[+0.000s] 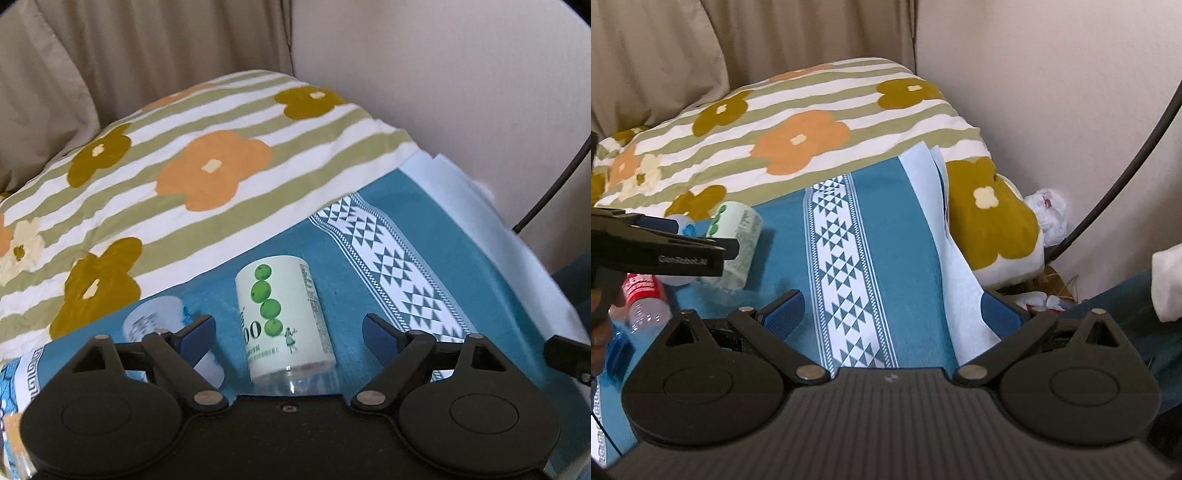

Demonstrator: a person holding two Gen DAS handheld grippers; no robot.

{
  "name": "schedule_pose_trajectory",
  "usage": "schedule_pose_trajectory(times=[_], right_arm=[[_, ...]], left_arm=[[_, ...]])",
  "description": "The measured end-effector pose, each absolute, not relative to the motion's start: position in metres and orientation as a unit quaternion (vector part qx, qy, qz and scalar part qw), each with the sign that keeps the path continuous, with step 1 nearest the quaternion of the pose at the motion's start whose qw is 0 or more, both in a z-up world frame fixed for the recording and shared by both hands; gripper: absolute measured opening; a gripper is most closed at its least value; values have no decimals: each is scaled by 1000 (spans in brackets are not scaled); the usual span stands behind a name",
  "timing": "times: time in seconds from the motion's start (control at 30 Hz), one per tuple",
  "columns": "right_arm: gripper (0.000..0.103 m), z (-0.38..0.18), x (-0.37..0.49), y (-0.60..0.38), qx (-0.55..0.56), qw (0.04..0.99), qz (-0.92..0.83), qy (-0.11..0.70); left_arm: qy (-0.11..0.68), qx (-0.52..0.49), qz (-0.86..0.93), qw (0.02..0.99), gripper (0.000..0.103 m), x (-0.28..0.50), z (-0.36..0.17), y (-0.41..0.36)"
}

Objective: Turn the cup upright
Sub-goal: 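Move the left gripper to the lying green-dotted cup and grasp it, then lift the cup with the left gripper and rotate it toward upright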

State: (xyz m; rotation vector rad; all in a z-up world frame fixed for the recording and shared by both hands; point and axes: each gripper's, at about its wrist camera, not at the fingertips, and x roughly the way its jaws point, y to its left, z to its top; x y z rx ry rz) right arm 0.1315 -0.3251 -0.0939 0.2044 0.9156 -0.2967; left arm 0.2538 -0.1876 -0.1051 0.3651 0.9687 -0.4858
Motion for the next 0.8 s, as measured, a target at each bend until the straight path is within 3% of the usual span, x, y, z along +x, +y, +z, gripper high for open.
schedule_pose_trajectory(times=[0.43, 0.5, 0.8], right_arm=[[103, -111, 156, -313, 114, 872, -132, 457], [103, -112, 158, -312, 117, 871, -130, 458], [103, -109, 157, -308, 115, 874, -131, 453]], left_arm=[[480, 208, -238, 818, 80, 268, -140, -195], [483, 210, -239, 816, 72, 270, -143, -195], [474, 202, -251, 819, 70, 266, -137, -191]])
